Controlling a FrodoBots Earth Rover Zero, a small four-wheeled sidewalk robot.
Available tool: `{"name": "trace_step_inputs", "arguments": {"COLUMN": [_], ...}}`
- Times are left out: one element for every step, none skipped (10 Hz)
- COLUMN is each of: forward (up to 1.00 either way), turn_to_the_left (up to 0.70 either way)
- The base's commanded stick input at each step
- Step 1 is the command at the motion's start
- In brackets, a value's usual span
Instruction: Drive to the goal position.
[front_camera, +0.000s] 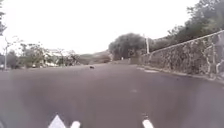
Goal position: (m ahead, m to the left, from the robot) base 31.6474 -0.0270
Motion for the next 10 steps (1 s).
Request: {"name": "trace_step_inputs", "arguments": {"forward": [0.5,0.5,0.5,0.5,0.5,0.5,0.5,0.5,0.5,0.5], "turn_to_the_left": [-0.38,-0.27,-0.16,-0.06,0.0,0.0,0.0,0.0,0.0,0.0]}}
